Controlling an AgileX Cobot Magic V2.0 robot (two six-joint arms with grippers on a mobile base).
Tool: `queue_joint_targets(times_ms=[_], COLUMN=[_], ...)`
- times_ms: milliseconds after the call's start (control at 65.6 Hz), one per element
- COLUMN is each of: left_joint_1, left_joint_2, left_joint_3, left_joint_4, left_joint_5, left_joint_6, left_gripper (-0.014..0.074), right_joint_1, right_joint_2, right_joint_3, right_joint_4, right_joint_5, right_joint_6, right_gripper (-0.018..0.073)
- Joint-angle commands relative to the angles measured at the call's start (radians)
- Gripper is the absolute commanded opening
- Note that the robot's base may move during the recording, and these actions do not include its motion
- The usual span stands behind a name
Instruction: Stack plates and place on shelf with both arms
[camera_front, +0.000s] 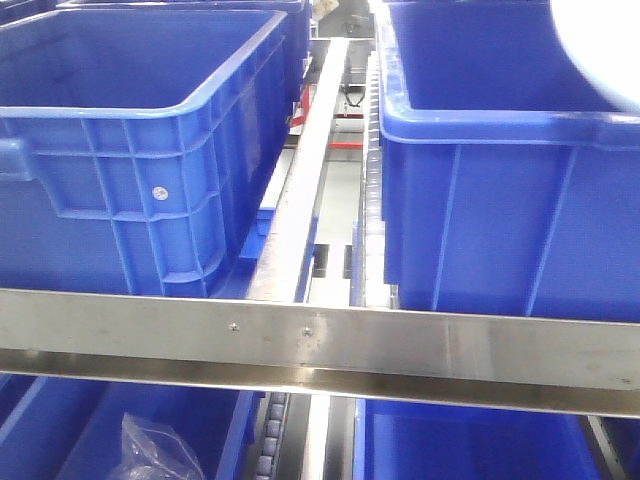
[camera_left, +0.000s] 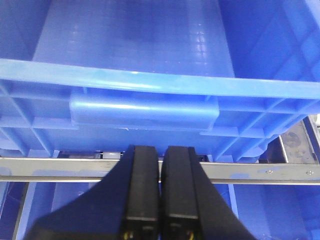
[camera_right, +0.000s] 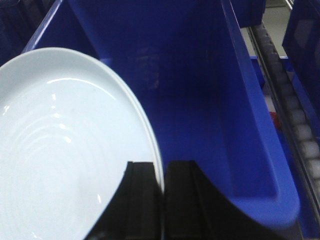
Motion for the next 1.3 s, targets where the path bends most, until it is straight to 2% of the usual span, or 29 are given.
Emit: queue_joint_targets(times_ms=[0,244,472,549,594,655,716,960,1097,1204,1280], left_joint_1=[0.002,0.002,0.002,0.002,0.002,0.002,0.002,0.002,0.002,0.002,0.002], left_joint_2=[-0.003,-0.003,-0.003,-0.003,-0.003,-0.003,-0.003,-0.003,-0.003,-0.003,-0.003], left_joint_3=[-0.029,-0.029,-0.029,-0.029,-0.029,-0.029,-0.029,-0.029,-0.029,-0.029,-0.029], left_joint_4=[-0.006,-0.006,-0.006,-0.006,-0.006,-0.006,-0.006,-0.006,-0.006,-0.006,-0.006], left_joint_5=[-0.080,-0.080,-0.080,-0.080,-0.080,-0.080,-0.080,-0.080,-0.080,-0.080,-0.080], left_joint_6=[-0.006,-0.006,-0.006,-0.006,-0.006,-0.006,-0.006,-0.006,-0.006,-0.006,-0.006], left_gripper=[0.0087,0.0087,0.0087,0.0087,0.0087,0.0087,0.0087,0.0087,0.0087,0.0087,0.0087], right_joint_1=[-0.009,-0.009,-0.023,-0.024,-0.027,-0.030,-0.039,-0.046,-0.046,-0.046,-0.046], right_joint_2=[0.119,0.443,0.653,0.700,0.722,0.731,0.732,0.681,0.572,0.430,0.300], right_joint_3=[-0.102,-0.283,-0.385,-0.400,-0.412,-0.415,-0.416,-0.396,-0.310,-0.186,-0.086], right_joint_4=[-0.003,-0.003,-0.003,-0.003,-0.003,-0.003,-0.003,-0.003,-0.003,-0.003,-0.003], right_joint_5=[-0.161,-0.287,-0.387,-0.428,-0.443,-0.454,-0.461,-0.413,-0.419,-0.434,-0.456], right_joint_6=[-0.002,-0.002,-0.002,-0.002,-0.002,-0.002,-0.002,-0.002,-0.002,-0.002,-0.002], right_gripper=[0.0048,0.0048,0.0067,0.0201,0.0377,0.0544,0.0635,0.0537,0.0435,0.0270,0.0036])
